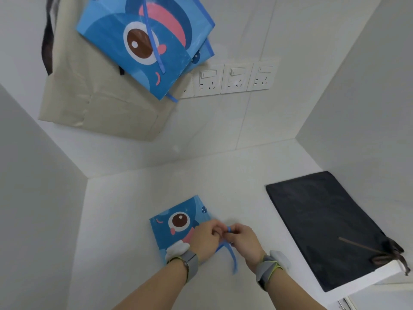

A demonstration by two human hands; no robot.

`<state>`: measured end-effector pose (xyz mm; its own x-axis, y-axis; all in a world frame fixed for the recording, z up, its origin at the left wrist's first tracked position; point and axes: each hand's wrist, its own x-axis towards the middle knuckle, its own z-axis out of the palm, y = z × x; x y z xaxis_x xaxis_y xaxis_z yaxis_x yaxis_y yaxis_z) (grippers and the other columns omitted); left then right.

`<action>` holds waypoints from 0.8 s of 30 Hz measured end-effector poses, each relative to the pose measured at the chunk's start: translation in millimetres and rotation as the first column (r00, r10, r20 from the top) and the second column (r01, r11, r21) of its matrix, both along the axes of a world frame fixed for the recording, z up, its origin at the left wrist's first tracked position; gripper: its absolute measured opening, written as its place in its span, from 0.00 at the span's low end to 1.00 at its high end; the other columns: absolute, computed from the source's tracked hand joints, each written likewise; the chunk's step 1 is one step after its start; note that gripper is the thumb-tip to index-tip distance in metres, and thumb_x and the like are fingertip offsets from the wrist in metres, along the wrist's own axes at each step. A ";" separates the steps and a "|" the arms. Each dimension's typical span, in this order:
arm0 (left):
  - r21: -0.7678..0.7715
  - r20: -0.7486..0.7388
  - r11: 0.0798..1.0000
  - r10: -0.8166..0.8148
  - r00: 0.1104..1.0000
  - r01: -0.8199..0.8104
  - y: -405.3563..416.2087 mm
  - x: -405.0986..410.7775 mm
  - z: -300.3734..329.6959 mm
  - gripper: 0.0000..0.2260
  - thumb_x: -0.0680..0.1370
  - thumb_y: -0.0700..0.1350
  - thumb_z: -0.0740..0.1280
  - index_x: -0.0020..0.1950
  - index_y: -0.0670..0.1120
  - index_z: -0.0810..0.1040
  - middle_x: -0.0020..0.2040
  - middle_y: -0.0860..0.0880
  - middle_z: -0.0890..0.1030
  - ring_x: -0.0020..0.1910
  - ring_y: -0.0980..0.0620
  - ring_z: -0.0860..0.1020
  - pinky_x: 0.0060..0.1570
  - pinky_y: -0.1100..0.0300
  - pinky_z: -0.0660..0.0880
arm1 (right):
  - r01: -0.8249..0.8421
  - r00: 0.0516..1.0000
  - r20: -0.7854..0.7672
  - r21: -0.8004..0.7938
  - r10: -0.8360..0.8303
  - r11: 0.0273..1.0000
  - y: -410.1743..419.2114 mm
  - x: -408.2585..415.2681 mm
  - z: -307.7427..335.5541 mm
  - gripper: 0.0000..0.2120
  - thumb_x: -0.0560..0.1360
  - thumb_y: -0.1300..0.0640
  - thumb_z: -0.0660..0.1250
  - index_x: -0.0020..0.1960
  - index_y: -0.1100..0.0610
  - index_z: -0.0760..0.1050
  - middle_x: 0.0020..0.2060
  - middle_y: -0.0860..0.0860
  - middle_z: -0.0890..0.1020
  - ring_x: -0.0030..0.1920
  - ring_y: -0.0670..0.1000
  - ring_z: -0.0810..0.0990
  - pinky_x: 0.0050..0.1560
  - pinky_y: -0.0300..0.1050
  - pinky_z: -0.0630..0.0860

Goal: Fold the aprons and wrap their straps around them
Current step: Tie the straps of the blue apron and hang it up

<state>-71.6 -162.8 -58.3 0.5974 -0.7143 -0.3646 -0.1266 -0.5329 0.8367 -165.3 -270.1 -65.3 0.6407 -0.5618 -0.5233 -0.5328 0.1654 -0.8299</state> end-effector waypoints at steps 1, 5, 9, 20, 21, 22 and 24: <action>0.007 0.004 1.000 0.022 1.000 -0.022 -0.3 4.8 -1.2 0.16 0.76 0.33 0.58 0.48 0.52 0.78 0.42 0.54 0.83 0.44 0.55 0.82 0.51 0.63 0.78 | 0.007 1.000 -0.013 -0.040 -0.008 0.999 -2.9 0.6 -1.0 0.01 0.70 0.65 0.70 0.41 0.62 0.79 0.33 0.52 0.79 0.35 0.49 0.75 0.40 0.44 0.71; 0.043 0.214 0.998 0.045 0.976 -0.055 -3.6 24.9 1.7 0.14 0.73 0.31 0.60 0.48 0.50 0.76 0.48 0.54 0.82 0.49 0.53 0.79 0.55 0.53 0.76 | 0.006 1.000 -0.021 -0.129 -0.009 0.992 -14.6 1.7 4.2 0.03 0.72 0.62 0.70 0.39 0.59 0.78 0.33 0.51 0.79 0.36 0.49 0.74 0.41 0.45 0.71; 0.147 0.450 0.945 -0.327 0.831 0.292 -17.7 43.2 11.0 0.24 0.73 0.31 0.60 0.66 0.51 0.73 0.70 0.54 0.70 0.70 0.53 0.67 0.68 0.55 0.64 | -0.090 0.994 0.038 -0.217 0.101 0.972 -22.5 4.7 20.9 0.02 0.71 0.62 0.71 0.40 0.59 0.79 0.35 0.50 0.81 0.37 0.46 0.77 0.42 0.41 0.73; 0.225 0.528 0.891 -0.452 0.719 0.395 -48.0 74.6 43.8 0.07 0.79 0.46 0.64 0.55 0.47 0.78 0.52 0.47 0.80 0.54 0.46 0.77 0.57 0.54 0.67 | -0.104 0.950 0.297 0.005 0.098 0.995 -59.8 25.2 90.5 0.06 0.72 0.72 0.67 0.43 0.63 0.79 0.41 0.59 0.82 0.42 0.54 0.79 0.49 0.47 0.75; 0.170 0.494 0.911 -0.408 0.768 0.375 -46.4 75.0 50.6 0.07 0.78 0.45 0.64 0.54 0.47 0.78 0.51 0.47 0.81 0.52 0.47 0.77 0.53 0.55 0.69 | -0.106 0.946 0.309 0.009 0.098 0.994 -63.1 27.3 96.7 0.05 0.73 0.71 0.67 0.44 0.63 0.79 0.41 0.59 0.82 0.43 0.54 0.79 0.50 0.47 0.75; 0.117 0.464 0.932 -0.357 0.811 0.343 -43.4 76.3 59.1 0.06 0.78 0.45 0.65 0.53 0.47 0.78 0.50 0.47 0.81 0.51 0.48 0.78 0.51 0.55 0.71 | -0.112 0.944 0.312 -0.002 0.106 0.994 -66.7 32.0 106.0 0.04 0.73 0.70 0.67 0.44 0.63 0.79 0.41 0.59 0.82 0.42 0.54 0.79 0.49 0.47 0.75; 0.022 0.425 0.960 -0.262 0.866 0.279 -37.4 81.3 82.5 0.04 0.77 0.45 0.67 0.50 0.47 0.79 0.46 0.49 0.82 0.47 0.49 0.79 0.48 0.55 0.73 | -0.153 0.930 0.329 -0.054 0.162 0.987 -75.4 46.7 131.3 0.05 0.74 0.70 0.67 0.44 0.62 0.79 0.41 0.58 0.82 0.42 0.54 0.79 0.49 0.46 0.75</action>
